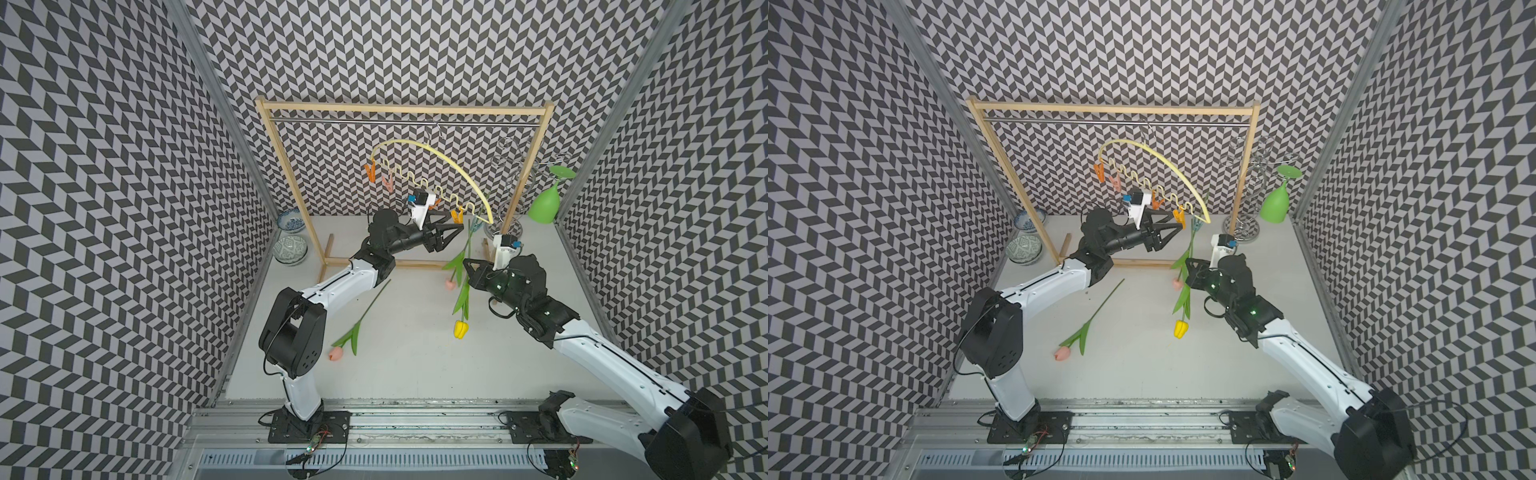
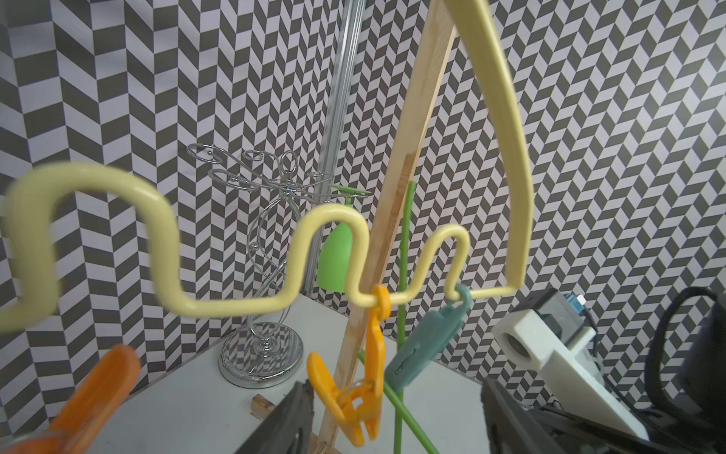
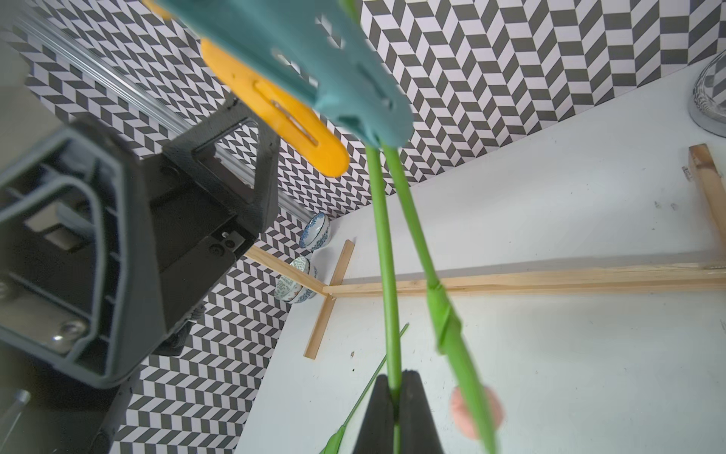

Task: Dry the flowers on a clothes hanger
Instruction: Open the clamp at the hanger.

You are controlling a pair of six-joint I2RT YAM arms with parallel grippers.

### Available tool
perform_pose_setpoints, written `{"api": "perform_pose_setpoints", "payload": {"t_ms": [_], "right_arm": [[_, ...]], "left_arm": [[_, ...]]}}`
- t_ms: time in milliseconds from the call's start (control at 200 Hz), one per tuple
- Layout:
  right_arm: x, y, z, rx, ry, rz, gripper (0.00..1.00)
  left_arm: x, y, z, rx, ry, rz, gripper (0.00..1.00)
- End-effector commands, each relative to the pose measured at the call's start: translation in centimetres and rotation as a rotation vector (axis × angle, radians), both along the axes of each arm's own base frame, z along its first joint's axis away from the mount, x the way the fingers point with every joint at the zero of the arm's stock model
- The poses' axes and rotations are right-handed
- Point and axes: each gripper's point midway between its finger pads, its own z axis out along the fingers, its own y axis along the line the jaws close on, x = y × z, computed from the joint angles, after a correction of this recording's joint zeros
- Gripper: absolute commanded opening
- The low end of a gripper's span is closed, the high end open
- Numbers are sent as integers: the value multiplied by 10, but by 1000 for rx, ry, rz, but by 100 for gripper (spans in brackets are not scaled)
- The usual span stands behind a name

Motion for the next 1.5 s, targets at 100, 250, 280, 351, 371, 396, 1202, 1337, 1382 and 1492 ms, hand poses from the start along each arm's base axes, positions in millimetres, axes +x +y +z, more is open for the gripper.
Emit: {"api": "perform_pose_setpoints", "payload": {"t_ms": [100,250,280,351,371,396,1202,1337,1382,1492], "right_arm": [[6,2,26,23,-74,8,0],[6,5,32,27,-89,21,0],[7,5,34,29,-92,21,0],[6,6,38,34,-105,31,0],[6,7,38,35,-106,34,0],[5,7,39,37,-111,38,0],[4,9,45,34,-121,56,0],[4,10,46,33,-124,59,0],[4,9,46,30,-125,55,0],[5,10,47,29,-125,54,0]], "left_arm": [[2,-4,10,-6,-23,4,71],[4,-5,11,-11,-21,9,68],[4,-5,13,-15,-22,10,67],[6,-5,13,-16,-21,12,65],[6,-5,14,-17,-21,13,64],[7,-5,14,-18,-19,16,64],[6,-18,18,-61,31,-18,53],[4,-23,19,-58,34,-29,47],[3,-23,19,-57,33,-31,43],[3,-24,19,-57,34,-31,37]]}}
